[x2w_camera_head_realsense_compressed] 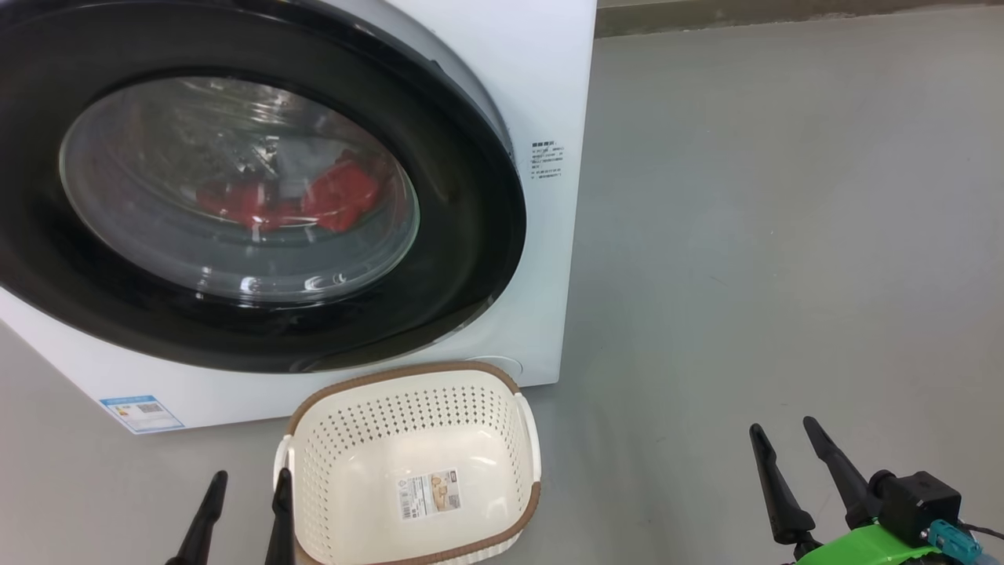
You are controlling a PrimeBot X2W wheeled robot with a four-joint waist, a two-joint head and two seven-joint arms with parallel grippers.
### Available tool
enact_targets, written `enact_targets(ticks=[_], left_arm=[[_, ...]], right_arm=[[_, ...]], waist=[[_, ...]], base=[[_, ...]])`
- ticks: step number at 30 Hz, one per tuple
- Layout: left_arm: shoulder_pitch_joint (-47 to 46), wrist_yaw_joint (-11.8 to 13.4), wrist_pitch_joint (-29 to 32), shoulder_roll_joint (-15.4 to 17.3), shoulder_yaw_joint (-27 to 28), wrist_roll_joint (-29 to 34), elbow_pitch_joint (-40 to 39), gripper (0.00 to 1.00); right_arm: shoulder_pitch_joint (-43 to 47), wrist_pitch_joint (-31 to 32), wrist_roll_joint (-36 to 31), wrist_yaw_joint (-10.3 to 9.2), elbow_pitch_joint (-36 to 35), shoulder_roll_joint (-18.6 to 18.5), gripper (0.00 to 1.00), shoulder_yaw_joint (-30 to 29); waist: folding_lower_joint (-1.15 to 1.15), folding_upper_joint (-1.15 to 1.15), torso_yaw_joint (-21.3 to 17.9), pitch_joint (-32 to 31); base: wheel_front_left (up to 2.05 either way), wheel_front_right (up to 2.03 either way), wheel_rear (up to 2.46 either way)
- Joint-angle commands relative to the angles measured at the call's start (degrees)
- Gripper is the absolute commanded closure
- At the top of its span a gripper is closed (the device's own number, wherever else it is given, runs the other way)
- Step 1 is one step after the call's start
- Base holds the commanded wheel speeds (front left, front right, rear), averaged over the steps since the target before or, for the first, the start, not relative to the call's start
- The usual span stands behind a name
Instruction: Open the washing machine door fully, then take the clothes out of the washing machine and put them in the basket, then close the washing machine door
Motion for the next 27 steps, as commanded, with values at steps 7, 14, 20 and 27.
enact_targets(ticks=[7, 14, 20, 27], left_arm=[[-0.5, -0.4, -1.2, 0.3, 2.4, 1.0, -0.9, 0.0], [-0.7, -0.6, -1.2, 0.3, 2.5, 0.5, -0.7, 0.0], [-0.8, -0.8, -1.2, 0.3, 2.5, 0.2, -0.6, 0.0], [-1.9, -0.9, -1.2, 0.3, 1.3, -0.3, -0.7, 0.0]], right_arm=[[0.4, -1.3, -2.3, -0.04, -1.8, -0.2, 0.0, 0.2], [0.5, -1.3, -2.4, -0.04, -2.0, 0.2, 0.0, -0.2], [-0.2, -1.3, -0.3, -0.04, -3.2, 0.4, 1.0, 1.0], [-8.0, -1.3, 5.3, -0.04, -6.1, 1.1, 1.0, 4.1]], waist=[[0.0, 0.0, 0.1, 0.1], [0.0, 0.0, 0.0, 0.2], [0.0, 0.0, 0.0, 0.3], [0.0, 0.0, 0.4, 1.5]], base=[[0.0, 0.0, 0.0], [0.0, 0.0, 0.0], [0.0, 0.0, 0.0], [0.0, 0.0, 0.0]])
